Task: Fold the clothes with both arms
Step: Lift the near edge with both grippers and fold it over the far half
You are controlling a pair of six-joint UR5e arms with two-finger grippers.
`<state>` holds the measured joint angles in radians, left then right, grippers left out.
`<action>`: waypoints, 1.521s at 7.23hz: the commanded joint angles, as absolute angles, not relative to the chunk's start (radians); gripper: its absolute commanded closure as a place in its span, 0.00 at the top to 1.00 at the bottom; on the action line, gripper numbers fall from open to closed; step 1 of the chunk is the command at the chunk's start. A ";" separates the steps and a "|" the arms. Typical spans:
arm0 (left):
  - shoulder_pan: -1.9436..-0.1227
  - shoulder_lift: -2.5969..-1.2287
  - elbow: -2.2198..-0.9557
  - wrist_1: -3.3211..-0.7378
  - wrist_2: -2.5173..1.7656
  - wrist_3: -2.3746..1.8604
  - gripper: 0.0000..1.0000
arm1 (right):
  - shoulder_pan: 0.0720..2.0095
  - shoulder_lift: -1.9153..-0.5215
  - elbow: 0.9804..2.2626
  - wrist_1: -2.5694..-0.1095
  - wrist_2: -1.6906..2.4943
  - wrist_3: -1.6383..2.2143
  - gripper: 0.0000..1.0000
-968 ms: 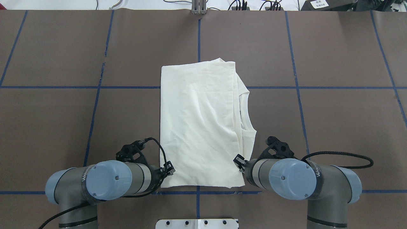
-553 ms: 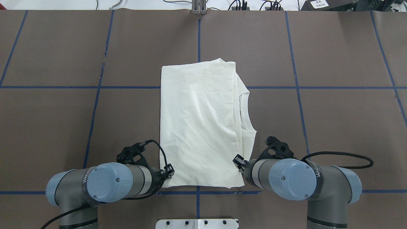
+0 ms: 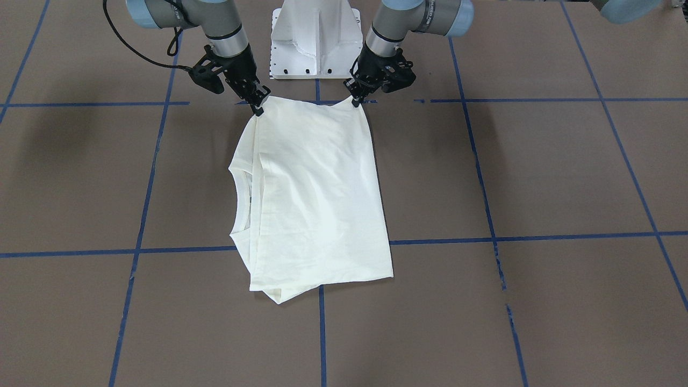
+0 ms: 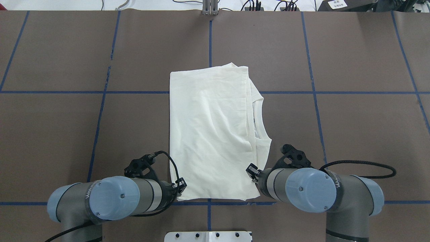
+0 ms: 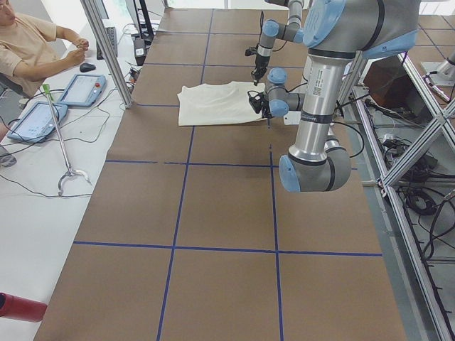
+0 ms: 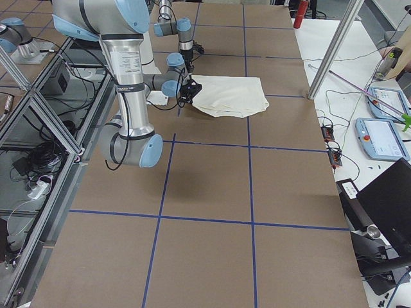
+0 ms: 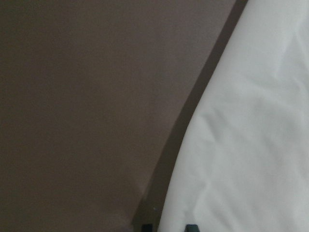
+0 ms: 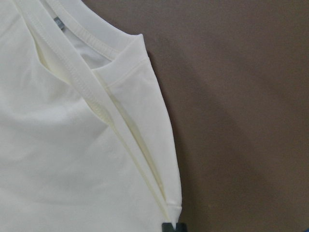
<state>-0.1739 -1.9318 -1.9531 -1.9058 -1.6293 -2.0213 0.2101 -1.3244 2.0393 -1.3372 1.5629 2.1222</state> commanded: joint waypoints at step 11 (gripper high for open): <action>-0.599 -2.121 -1.755 -1.889 -1.637 -1.761 0.07 | 0.592 -0.895 1.641 -1.514 1.719 1.837 0.00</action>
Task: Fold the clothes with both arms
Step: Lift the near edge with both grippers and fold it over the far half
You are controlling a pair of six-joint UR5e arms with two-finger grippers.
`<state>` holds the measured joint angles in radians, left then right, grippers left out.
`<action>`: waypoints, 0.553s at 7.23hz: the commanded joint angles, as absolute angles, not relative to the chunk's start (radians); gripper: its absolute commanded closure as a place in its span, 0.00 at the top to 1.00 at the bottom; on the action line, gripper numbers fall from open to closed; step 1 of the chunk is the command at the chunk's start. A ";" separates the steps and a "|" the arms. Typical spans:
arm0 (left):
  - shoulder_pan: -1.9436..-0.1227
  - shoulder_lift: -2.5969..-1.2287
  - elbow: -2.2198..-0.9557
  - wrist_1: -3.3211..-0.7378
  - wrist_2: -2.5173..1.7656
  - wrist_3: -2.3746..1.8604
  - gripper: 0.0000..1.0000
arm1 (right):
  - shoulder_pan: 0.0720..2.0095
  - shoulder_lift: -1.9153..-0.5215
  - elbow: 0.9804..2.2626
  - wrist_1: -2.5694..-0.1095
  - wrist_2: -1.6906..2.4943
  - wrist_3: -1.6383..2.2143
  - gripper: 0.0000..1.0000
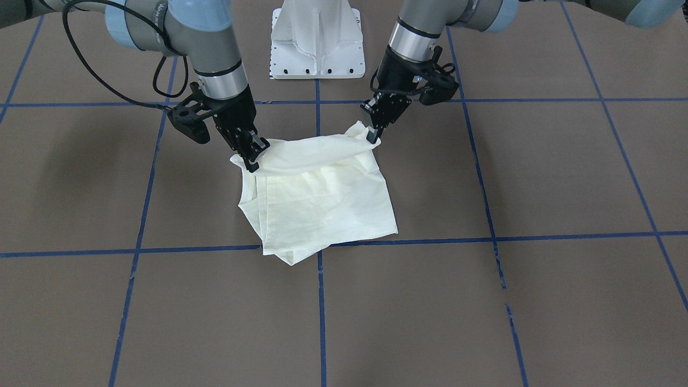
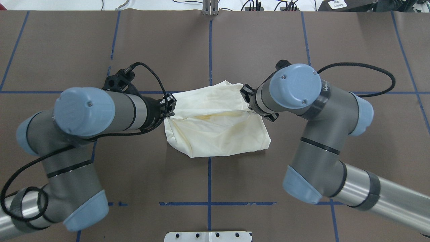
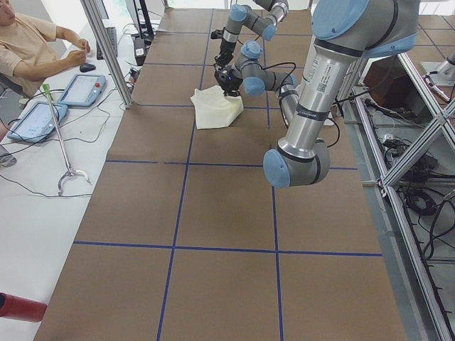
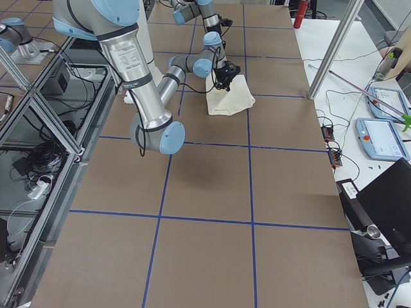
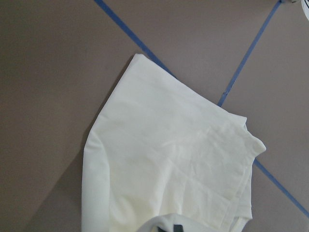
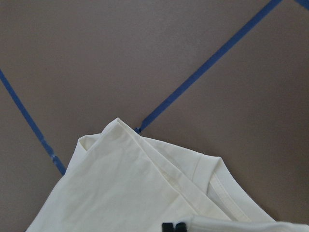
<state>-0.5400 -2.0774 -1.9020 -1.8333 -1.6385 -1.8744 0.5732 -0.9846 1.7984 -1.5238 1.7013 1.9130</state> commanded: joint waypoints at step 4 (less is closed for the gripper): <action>-0.784 -2.201 -1.354 -2.272 -1.643 -1.496 1.00 | 0.849 -0.802 1.288 -1.166 2.024 1.519 1.00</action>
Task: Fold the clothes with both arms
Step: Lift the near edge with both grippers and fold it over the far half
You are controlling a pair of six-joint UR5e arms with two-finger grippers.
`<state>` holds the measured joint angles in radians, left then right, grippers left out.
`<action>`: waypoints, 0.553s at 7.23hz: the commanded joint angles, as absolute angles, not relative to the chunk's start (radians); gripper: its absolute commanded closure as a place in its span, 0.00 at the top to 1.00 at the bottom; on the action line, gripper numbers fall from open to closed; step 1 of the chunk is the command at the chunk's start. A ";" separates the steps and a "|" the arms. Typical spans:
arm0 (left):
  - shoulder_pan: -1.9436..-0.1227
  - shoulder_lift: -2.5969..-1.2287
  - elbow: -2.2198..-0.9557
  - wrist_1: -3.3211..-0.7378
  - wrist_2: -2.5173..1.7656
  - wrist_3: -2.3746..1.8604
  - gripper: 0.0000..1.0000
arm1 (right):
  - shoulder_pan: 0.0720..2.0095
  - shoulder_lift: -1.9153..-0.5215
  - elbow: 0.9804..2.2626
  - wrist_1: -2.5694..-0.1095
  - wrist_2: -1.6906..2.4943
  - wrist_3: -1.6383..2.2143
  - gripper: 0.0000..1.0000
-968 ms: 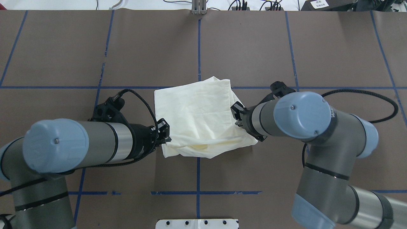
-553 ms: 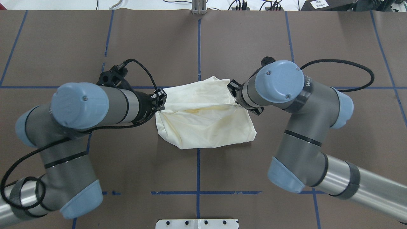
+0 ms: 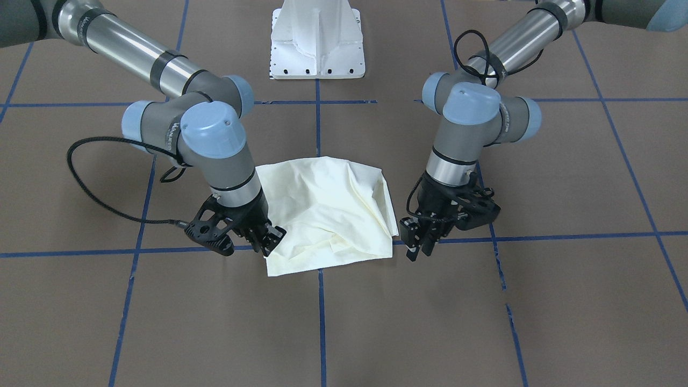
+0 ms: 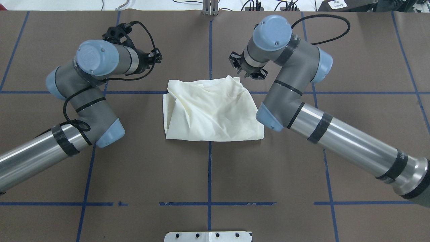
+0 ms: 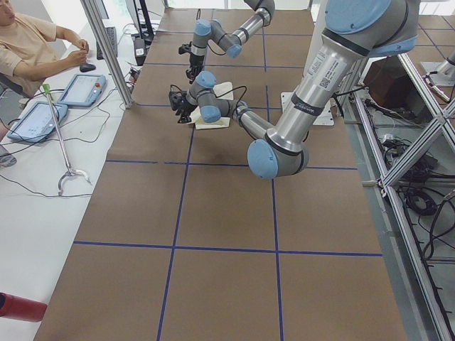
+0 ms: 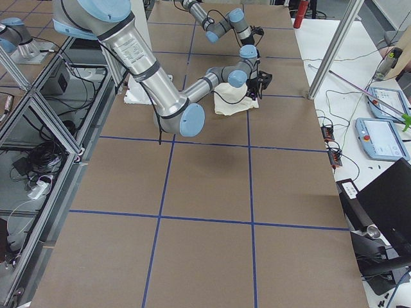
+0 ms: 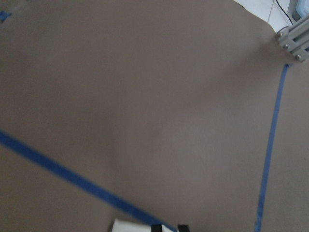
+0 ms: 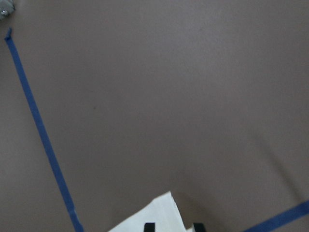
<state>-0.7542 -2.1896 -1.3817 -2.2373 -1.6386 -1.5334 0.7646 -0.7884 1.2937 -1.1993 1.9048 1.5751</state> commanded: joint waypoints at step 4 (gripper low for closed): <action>-0.805 -2.118 -1.498 -2.270 -1.787 -1.466 1.00 | 0.896 -0.922 1.359 -1.161 2.051 1.381 1.00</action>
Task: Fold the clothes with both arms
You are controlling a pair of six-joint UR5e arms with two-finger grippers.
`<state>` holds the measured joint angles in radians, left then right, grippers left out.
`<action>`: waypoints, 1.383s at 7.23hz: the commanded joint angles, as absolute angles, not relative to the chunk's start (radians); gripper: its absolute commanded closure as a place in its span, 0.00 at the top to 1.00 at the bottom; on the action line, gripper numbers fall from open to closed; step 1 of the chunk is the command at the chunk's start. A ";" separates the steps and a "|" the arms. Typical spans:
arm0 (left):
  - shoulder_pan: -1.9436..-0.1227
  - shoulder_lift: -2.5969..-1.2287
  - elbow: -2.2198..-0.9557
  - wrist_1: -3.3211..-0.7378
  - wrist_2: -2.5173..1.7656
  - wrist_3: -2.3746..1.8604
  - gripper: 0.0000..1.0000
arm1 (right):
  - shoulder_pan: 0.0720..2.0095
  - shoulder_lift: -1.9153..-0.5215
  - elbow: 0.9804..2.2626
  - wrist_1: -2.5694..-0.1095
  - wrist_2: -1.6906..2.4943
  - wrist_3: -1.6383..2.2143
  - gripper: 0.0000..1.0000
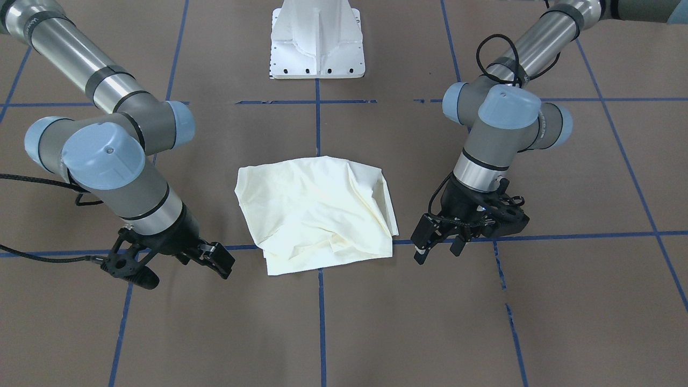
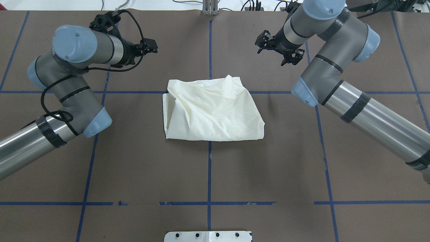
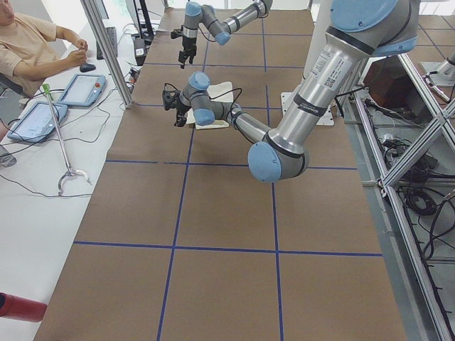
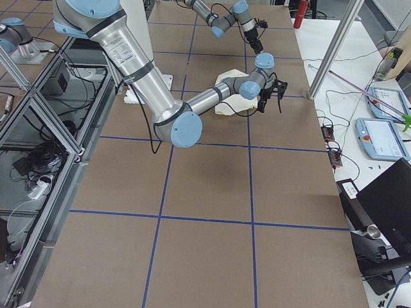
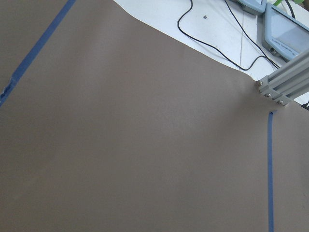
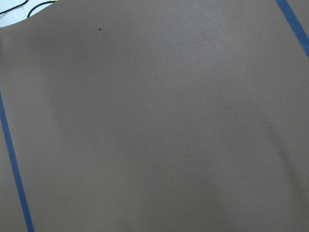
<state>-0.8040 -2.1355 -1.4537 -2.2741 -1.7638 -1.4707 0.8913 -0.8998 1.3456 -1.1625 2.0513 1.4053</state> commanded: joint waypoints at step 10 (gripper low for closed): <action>-0.554 -1.978 -1.694 -2.312 -1.776 -1.434 0.00 | 0.900 -0.965 1.434 -1.163 2.054 1.382 1.00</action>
